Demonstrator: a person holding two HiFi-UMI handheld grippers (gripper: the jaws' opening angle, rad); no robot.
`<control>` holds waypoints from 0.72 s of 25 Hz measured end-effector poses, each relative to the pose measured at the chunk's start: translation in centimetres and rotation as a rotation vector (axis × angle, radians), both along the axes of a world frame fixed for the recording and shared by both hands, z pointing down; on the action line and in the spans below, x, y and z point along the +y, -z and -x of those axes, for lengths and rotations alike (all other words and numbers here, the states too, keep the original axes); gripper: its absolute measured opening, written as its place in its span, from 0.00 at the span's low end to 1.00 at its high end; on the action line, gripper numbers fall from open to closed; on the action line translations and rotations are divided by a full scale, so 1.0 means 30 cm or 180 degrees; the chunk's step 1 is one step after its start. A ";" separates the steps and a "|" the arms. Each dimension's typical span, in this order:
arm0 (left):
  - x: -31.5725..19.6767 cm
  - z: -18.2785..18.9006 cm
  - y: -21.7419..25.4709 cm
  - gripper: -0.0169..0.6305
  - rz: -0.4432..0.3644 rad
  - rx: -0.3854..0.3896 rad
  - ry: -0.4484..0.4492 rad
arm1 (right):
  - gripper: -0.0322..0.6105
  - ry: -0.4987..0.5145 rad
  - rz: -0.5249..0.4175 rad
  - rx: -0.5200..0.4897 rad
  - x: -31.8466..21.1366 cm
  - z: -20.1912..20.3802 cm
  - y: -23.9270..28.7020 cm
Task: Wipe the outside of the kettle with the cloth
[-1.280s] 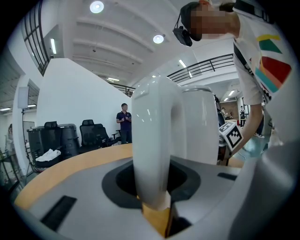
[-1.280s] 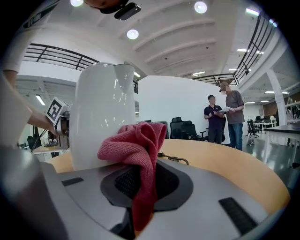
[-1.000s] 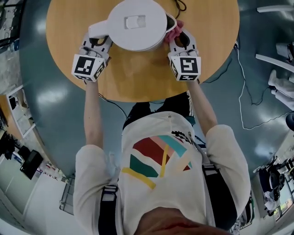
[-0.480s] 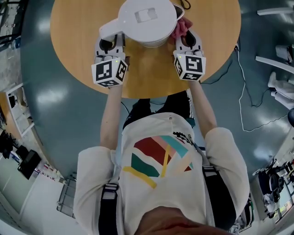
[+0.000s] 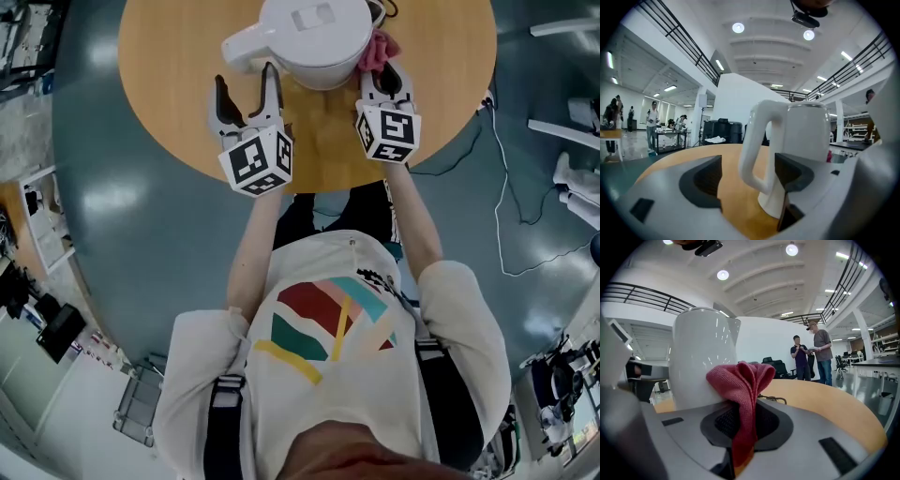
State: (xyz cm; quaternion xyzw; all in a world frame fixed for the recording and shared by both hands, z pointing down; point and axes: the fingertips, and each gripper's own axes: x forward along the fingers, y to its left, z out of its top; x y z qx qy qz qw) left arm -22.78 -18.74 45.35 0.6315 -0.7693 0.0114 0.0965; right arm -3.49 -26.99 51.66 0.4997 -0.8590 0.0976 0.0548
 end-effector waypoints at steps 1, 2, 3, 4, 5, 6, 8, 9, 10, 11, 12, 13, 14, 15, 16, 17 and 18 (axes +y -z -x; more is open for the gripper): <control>0.011 -0.013 0.011 0.61 -0.0031 -0.0026 -0.0074 | 0.12 0.0013 -0.0007 0.0011 0.004 0.004 0.005; 0.018 -0.022 0.023 0.61 -0.0055 -0.0059 -0.0125 | 0.12 0.0032 -0.0014 0.0026 0.008 0.005 0.010; 0.022 -0.026 0.033 0.61 -0.0067 -0.0095 -0.0146 | 0.12 0.0055 -0.0019 0.0041 0.012 0.005 0.016; 0.023 -0.028 0.040 0.61 -0.0069 -0.0127 -0.0148 | 0.12 0.0082 -0.0020 0.0056 0.018 0.006 0.022; 0.024 -0.028 0.045 0.61 -0.0063 -0.0148 -0.0144 | 0.12 0.0114 -0.0017 0.0069 0.027 0.009 0.028; 0.024 -0.029 0.047 0.61 -0.0056 -0.0157 -0.0144 | 0.12 0.0150 -0.0009 0.0081 0.039 0.015 0.032; 0.028 -0.032 0.050 0.61 -0.0047 -0.0156 -0.0156 | 0.12 0.0233 0.0011 0.0119 0.065 0.035 0.037; 0.030 -0.036 0.054 0.61 -0.0055 -0.0153 -0.0166 | 0.12 0.0283 0.0015 0.0149 0.077 0.044 0.039; 0.032 -0.042 0.059 0.61 -0.0069 -0.0153 -0.0178 | 0.12 0.0343 0.0012 0.0186 0.086 0.051 0.041; 0.032 -0.052 0.064 0.61 -0.0084 -0.0154 -0.0192 | 0.12 0.0411 0.0003 0.0230 0.093 0.054 0.043; 0.032 -0.065 0.066 0.61 -0.0094 -0.0151 -0.0203 | 0.12 0.0479 -0.0006 0.0273 0.099 0.055 0.043; 0.033 -0.077 0.066 0.61 -0.0098 -0.0143 -0.0208 | 0.12 0.0537 -0.0009 0.0308 0.104 0.052 0.041; 0.036 -0.088 0.067 0.61 -0.0098 -0.0138 -0.0206 | 0.12 0.0574 0.0003 0.0323 0.107 0.046 0.039; 0.041 -0.093 0.069 0.61 -0.0095 -0.0146 -0.0198 | 0.12 0.0589 0.0024 0.0318 0.110 0.037 0.040; 0.045 -0.092 0.076 0.61 -0.0090 -0.0174 -0.0184 | 0.12 0.0586 0.0042 0.0302 0.112 0.027 0.045; 0.049 -0.081 0.085 0.61 -0.0081 -0.0221 -0.0166 | 0.12 0.0577 0.0044 0.0298 0.114 0.017 0.056; 0.049 -0.063 0.095 0.61 -0.0069 -0.0277 -0.0163 | 0.12 0.0572 0.0033 0.0314 0.117 0.008 0.069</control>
